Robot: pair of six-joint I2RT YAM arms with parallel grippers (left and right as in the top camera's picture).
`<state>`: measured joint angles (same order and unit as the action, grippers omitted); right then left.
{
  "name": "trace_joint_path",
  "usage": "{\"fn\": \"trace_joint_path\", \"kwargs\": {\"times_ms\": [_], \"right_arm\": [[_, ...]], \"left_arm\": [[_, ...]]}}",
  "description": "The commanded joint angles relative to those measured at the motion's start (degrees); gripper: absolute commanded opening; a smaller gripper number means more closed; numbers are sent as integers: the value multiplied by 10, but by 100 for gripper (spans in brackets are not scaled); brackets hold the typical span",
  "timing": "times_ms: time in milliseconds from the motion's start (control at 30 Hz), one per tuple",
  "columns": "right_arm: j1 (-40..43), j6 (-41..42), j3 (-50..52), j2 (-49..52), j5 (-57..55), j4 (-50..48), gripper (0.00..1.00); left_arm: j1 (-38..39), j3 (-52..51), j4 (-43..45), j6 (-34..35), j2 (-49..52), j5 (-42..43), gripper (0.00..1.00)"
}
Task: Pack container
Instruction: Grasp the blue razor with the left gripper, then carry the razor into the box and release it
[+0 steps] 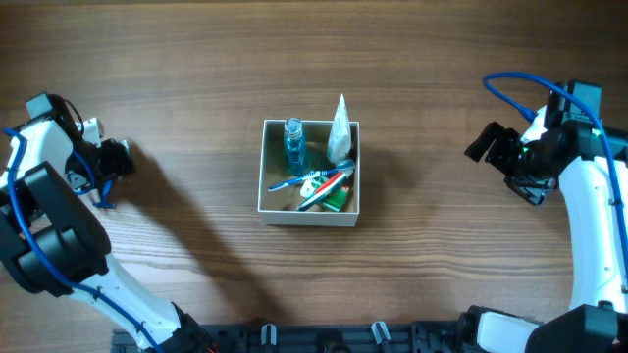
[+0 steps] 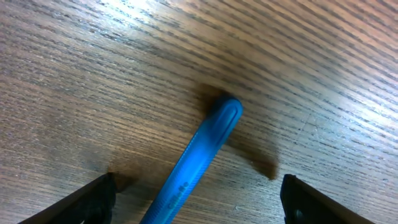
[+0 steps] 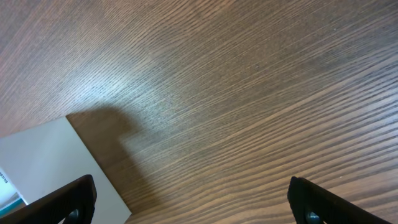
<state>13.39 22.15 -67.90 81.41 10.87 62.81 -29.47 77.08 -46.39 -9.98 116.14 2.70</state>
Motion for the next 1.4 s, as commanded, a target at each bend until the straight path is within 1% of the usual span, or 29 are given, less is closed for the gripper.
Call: {"fn": "trace_joint_path", "kwargs": {"times_ms": [0,67,100,200,267,300,333,400,467,567,633,700,800,833,900,967,1000,1067,1100,1167,1267,1367], "right_arm": [[1,-11,0,-9,-8,3,100],[1,-11,0,-9,-8,3,100],[1,-11,0,-9,-8,3,100],[1,-11,0,-9,-8,3,100],[1,-10,0,-8,-7,3,100],[1,-10,0,-9,-7,5,100],[1,-10,0,-9,-5,7,100],[1,-10,0,-9,-5,8,100],[1,-10,0,-9,-5,9,100],[1,-10,0,-9,-5,10,100],[1,-8,0,-9,-5,11,100],[1,24,0,-9,5,13,100],[1,38,0,-9,42,2,100],[1,37,0,-9,42,-3,100],[1,37,0,-9,42,-3,100],[1,35,0,-9,42,-6,100],[1,35,0,-9,42,-7,100],[1,35,0,-9,42,-9,100],[1,35,0,-9,42,-9,100],[1,35,0,-9,40,-9,100],[1,34,0,-9,33,-9,100],[1,34,0,-9,33,-9,100]], "left_arm": [[-4,-27,5,0,17,18,80],[-4,-27,4,0,17,18,64],[-4,-27,3,0,17,21,52],[-4,-27,3,0,17,44,37],[-4,-27,4,0,17,44,21],[-4,-27,6,0,17,44,16],[-4,-27,6,0,17,44,13],[-4,-27,5,2,17,44,6],[-4,-26,4,2,14,55,4],[-1,-16,1,8,-20,88,4],[7,-6,-1,30,-67,110,4],[32,-5,-3,30,-145,151,4],[115,-5,-3,27,-266,153,4],[163,-5,-3,27,-314,148,4],[246,-5,-14,-25,-372,126,4],[348,-5,-28,-69,-413,90,4],[414,-6,-38,-107,-425,72,4],[525,-6,-66,-186,-421,61,4],[577,-6,-73,-198,-410,60,4],[631,-6,-77,-198,-391,59,4],[687,-7,-92,-199,-349,57,4],[683,-7,-89,-199,-290,11,4]]}}
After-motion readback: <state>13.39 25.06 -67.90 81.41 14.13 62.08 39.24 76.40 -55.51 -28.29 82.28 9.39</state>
